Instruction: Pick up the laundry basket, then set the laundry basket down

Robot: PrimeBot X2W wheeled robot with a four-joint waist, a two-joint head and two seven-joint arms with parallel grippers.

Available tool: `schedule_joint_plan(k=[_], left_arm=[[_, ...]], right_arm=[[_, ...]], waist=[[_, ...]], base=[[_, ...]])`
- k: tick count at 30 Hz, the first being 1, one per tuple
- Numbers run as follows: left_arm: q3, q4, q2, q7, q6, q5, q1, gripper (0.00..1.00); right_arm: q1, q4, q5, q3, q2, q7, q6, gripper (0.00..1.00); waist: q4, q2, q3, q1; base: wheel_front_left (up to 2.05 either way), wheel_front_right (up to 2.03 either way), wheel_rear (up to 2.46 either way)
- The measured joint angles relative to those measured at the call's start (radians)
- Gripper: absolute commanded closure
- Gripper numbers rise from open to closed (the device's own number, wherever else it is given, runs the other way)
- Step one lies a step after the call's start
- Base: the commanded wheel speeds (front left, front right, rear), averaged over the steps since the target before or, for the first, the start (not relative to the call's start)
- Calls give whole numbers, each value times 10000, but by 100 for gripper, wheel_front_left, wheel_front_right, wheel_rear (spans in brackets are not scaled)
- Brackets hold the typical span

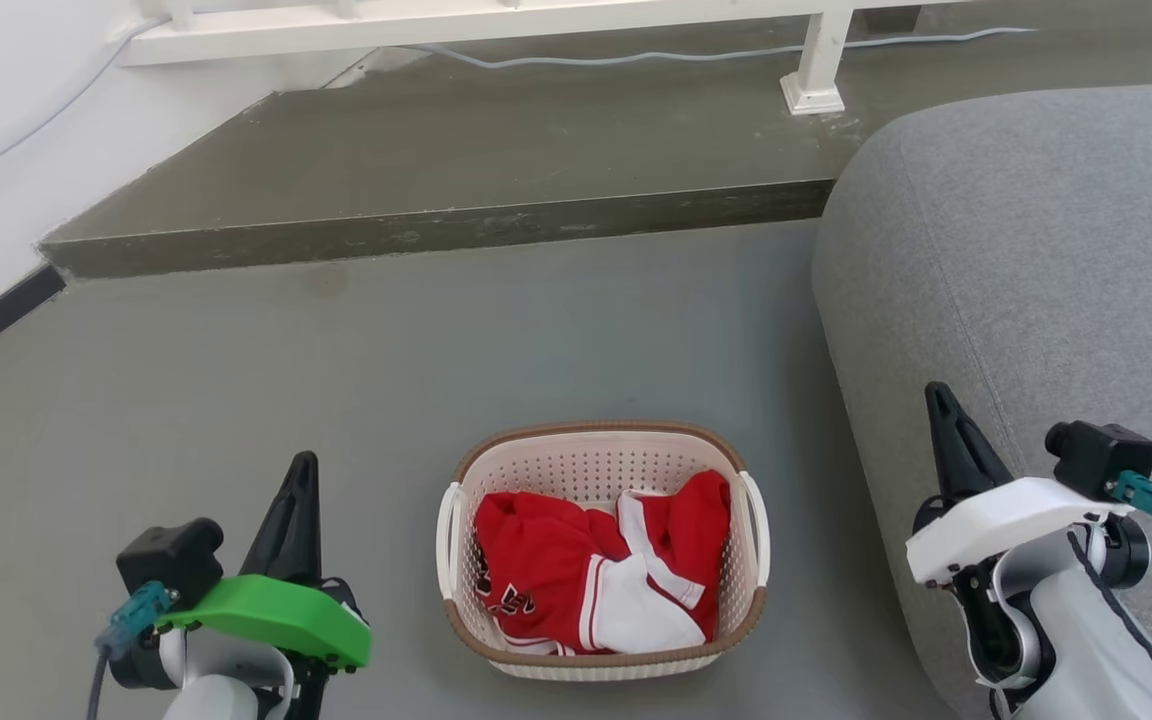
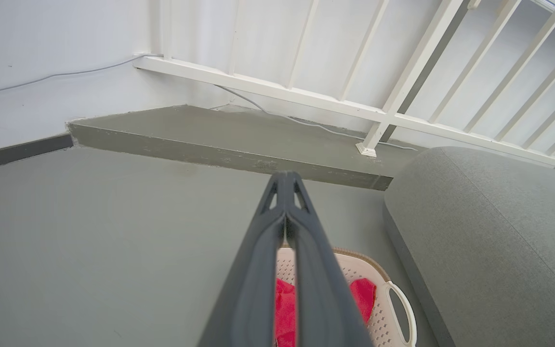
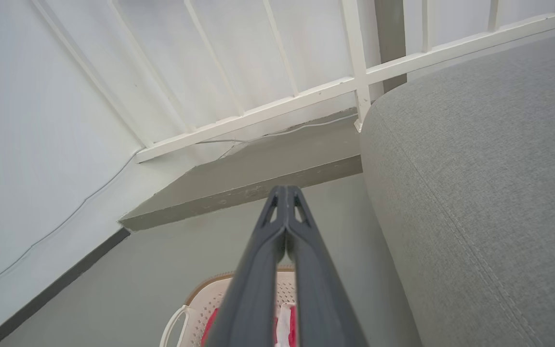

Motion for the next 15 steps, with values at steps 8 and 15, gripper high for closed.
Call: schedule_joint_plan(k=[8, 15], left_arm=[[174, -4, -4, 261, -61, -1081, 0, 100], [380, -4, -8, 523, -75, -1887, 0, 100]], right_arm=[[1, -29, 886, -290, 138, 267, 96, 100], [2, -61, 1693, -617, 224, 525, 238, 100]], waist=[[25, 0, -47, 0], [50, 0, -93, 0]], base=[[0, 0, 0], [0, 0, 0]])
